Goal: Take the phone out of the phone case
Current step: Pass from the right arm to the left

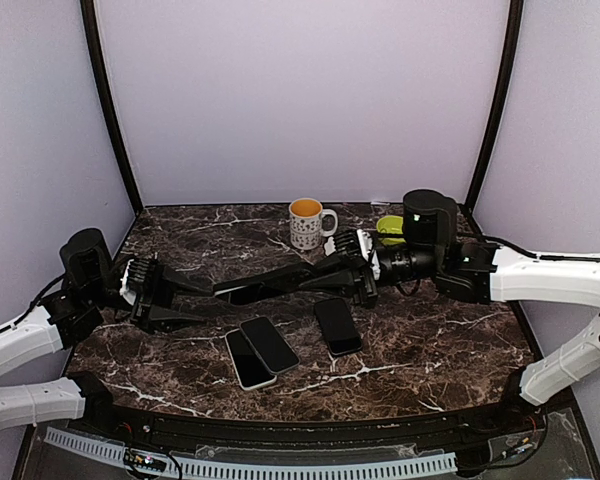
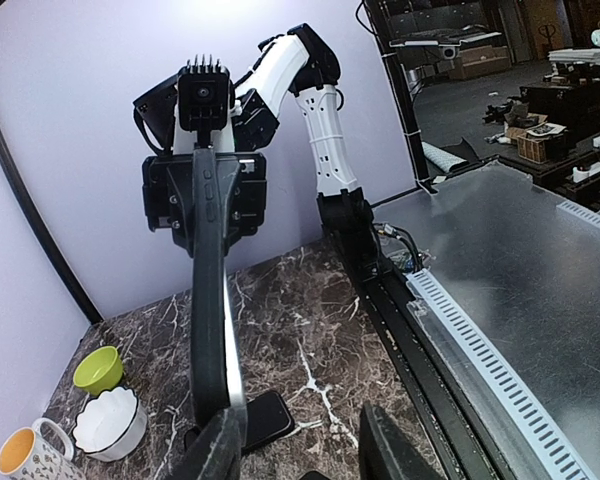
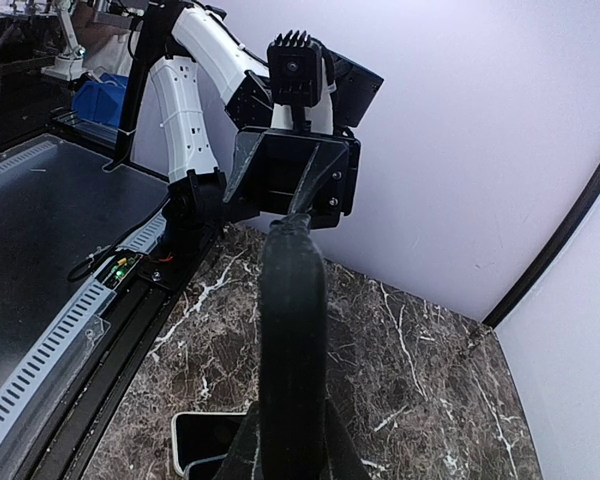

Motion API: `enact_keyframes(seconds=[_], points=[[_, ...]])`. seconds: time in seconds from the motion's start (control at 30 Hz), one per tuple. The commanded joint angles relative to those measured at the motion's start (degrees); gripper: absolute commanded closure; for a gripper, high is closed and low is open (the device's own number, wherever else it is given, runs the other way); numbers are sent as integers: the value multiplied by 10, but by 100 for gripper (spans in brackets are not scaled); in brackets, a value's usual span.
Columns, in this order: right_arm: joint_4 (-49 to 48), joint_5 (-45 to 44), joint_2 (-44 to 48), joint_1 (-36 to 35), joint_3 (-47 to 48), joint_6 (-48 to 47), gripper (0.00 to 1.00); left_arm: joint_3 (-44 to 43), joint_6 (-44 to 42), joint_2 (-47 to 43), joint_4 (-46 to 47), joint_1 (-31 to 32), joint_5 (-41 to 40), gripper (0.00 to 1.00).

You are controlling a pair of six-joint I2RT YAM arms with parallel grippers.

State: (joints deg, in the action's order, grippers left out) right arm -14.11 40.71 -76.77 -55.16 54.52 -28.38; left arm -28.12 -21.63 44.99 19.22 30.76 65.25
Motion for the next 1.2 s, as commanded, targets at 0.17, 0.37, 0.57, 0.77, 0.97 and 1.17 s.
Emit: enact_keyframes(seconds=[0.17, 0.37, 0.57, 0.77, 0.97, 1.17], points=[[-67, 10, 0, -12, 16, 1, 100, 2, 6, 1, 16, 3, 3, 56], [-78, 9, -1, -22, 15, 6, 100, 2, 8, 1, 15, 4, 0, 54], [-81, 10, -5, -29, 15, 10, 100, 3, 9, 3, 17, 4, -10, 52], [-81, 14, -7, -40, 17, 13, 100, 5, 10, 6, 23, 5, -38, 47], [-73, 20, -12, -51, 24, 14, 100, 6, 5, 5, 27, 5, -85, 41], [-68, 24, -16, -58, 28, 14, 100, 6, 2, 3, 29, 5, -103, 40]])
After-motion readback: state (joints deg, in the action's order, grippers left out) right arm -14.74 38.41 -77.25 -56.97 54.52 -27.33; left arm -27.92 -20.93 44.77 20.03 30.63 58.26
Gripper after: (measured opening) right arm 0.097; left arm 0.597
